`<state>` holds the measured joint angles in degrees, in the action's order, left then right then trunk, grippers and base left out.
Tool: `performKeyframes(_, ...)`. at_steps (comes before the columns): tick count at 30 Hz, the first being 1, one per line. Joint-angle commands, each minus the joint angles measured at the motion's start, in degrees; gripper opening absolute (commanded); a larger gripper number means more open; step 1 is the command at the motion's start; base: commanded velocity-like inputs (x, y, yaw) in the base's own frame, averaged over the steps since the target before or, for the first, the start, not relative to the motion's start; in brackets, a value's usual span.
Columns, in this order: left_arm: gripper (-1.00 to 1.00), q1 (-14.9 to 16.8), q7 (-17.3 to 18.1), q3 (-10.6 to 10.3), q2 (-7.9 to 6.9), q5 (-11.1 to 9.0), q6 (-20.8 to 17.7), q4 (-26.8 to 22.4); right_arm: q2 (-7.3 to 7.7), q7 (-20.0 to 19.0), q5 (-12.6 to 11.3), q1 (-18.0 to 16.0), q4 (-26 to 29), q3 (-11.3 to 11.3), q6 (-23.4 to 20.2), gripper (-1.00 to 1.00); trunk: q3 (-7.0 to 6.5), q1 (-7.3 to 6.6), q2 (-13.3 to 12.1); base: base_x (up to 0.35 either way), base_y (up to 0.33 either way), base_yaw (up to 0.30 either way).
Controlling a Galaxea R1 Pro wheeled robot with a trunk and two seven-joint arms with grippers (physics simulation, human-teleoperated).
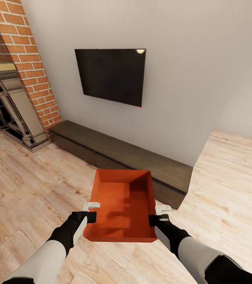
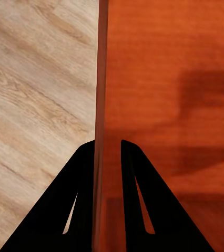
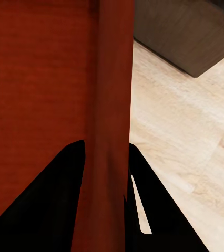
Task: Move the two storage containers from the living room to the garage. In the garage, place one container on the floor and stack the other container on top of it (either order is fine).
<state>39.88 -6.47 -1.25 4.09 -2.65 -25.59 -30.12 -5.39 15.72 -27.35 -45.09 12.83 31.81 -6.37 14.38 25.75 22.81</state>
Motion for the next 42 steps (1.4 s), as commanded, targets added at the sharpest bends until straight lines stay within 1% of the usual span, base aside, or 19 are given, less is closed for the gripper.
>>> performKeyframes(1, -1.0, 0.1, -0.7, 0.3, 0.04, 1.2, -0.4, -1.6, 0.01, 0.1, -1.4, 0.0, -0.1, 1.2, -0.4, -1.0, 0.02, 0.03, 0.1, 0.0, 0.0, 0.0)
performKeyframes(42, -1.0, 0.1, -0.7, 0.3, 0.04, 1.2, -0.3, -1.7, -0.03, 0.1, -1.4, 0.0, -0.1, 1.2, -0.3, -1.0, -3.67, 0.03, 0.1, 0.0, 0.0, 0.0)
